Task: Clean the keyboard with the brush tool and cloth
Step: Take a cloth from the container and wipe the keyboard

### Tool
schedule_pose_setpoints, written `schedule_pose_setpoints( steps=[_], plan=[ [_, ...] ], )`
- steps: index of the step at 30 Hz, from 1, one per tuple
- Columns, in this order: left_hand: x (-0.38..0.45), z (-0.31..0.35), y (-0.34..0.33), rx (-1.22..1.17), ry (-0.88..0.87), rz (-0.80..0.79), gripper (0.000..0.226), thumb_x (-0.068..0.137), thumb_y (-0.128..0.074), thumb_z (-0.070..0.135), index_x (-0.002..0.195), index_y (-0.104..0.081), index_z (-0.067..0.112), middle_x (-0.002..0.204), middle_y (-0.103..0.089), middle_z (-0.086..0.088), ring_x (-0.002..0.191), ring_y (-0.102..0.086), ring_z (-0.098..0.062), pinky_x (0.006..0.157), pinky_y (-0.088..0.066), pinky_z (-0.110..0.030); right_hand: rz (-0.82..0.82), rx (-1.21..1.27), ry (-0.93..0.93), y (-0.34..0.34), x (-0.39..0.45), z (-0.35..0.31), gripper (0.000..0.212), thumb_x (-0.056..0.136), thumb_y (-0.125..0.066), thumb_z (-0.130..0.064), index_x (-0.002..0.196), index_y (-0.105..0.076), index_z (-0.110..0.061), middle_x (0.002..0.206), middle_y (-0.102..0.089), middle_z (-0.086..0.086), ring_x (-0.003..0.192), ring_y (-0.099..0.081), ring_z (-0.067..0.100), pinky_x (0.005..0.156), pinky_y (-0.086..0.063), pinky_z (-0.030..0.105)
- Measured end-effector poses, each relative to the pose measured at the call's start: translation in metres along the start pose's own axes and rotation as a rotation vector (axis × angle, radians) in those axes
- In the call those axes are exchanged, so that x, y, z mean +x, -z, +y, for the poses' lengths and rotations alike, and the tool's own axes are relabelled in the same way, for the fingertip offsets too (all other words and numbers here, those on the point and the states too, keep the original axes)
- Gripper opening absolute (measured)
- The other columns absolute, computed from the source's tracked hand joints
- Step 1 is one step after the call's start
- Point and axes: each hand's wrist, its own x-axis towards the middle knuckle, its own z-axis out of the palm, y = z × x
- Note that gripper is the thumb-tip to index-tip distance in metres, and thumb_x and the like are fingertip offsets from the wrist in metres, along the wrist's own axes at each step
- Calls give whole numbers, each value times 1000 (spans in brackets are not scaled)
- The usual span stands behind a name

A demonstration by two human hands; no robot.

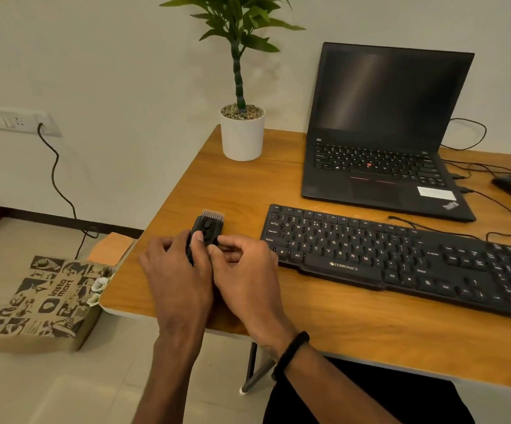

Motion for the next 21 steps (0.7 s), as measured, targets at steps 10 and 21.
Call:
schedule_pose_setpoints(
  steps=[10, 21],
  plan=[
    [-14, 19, 4, -31, -106, 93, 32, 98, -65, 31, 125, -70, 15, 118, -56, -18, 117, -42, -32, 96, -39, -43, 24, 8, 36, 47, -15, 1, 18, 95, -70, -27, 108, -78, -17, 92, -78, -10, 84, -71, -6, 73, -61, 18],
    [-80, 164, -54, -169, -525, -150, 11, 97, -68, 32, 107, -70, 30, 106, -59, 5, 106, -49, -19, 89, -37, -32, 244, -85, 11, 215, -15, 7, 11, 94, -73, -28, 105, -77, -29, 88, -74, -20, 82, -69, -10, 66, -56, 11]
  ],
)
